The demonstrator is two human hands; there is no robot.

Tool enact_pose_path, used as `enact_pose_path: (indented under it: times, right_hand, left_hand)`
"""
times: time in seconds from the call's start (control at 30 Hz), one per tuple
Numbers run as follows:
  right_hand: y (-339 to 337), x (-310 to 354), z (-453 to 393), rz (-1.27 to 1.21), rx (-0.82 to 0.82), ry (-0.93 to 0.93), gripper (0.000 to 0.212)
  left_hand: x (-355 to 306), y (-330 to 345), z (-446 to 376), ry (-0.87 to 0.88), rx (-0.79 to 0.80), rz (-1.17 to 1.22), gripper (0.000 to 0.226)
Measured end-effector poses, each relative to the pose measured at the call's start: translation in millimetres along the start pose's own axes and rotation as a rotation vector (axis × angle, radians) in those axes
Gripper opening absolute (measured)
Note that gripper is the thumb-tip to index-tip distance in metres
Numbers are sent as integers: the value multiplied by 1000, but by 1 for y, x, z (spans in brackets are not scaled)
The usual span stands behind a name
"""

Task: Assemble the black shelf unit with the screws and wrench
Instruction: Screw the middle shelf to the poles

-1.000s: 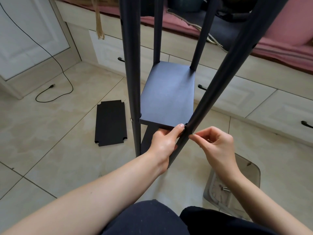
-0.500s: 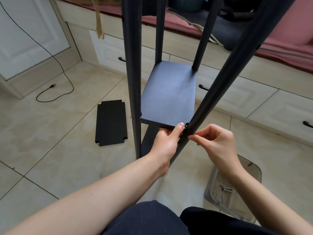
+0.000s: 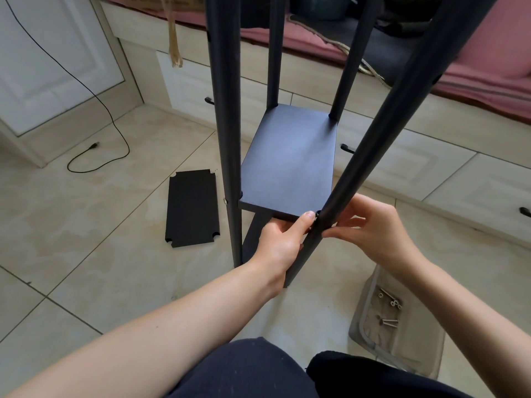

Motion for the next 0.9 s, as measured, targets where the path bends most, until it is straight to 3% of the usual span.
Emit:
enact_pose_path:
  times: [0.37, 0.5, 0.57, 0.63, 0.73, 0.83, 0.9]
  right_hand:
    - [-1, 15, -7, 191, -22, -68, 35]
    - [-7, 8, -14, 268, -34, -23, 52]
    - [-9, -1, -18, 136, -6, 96, 74]
    - [-4, -6, -21, -79, 145, 140, 88]
    - [3, -10, -22, -304, 291, 120, 80]
    - [5, -11, -23, -444, 296, 165, 68]
    - [5, -10, -24, -459, 289, 178, 66]
  left_hand:
    - [-4, 0, 0, -43, -40, 31, 18]
    - [-8, 2, 3, -62, -14, 14, 17]
    - [-9, 2, 4, -69, -7, 2, 17]
    - [-9, 2, 5, -71, -9, -10, 18]
    - [-10, 2, 6, -94, 2, -44, 21]
    - [-17, -3, 11, -145, 47, -129, 27]
    - [-24, -8, 19, -164, 54, -306, 21]
Point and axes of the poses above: each hand's wrist, its own z-axis away from the middle knuckle, its own y-axis out of the palm, x = y × z, the point moved 5 cm from there along -z, towards the middle knuckle, and after that the axes turned 13 degrees about x, right-handed, at the moved point
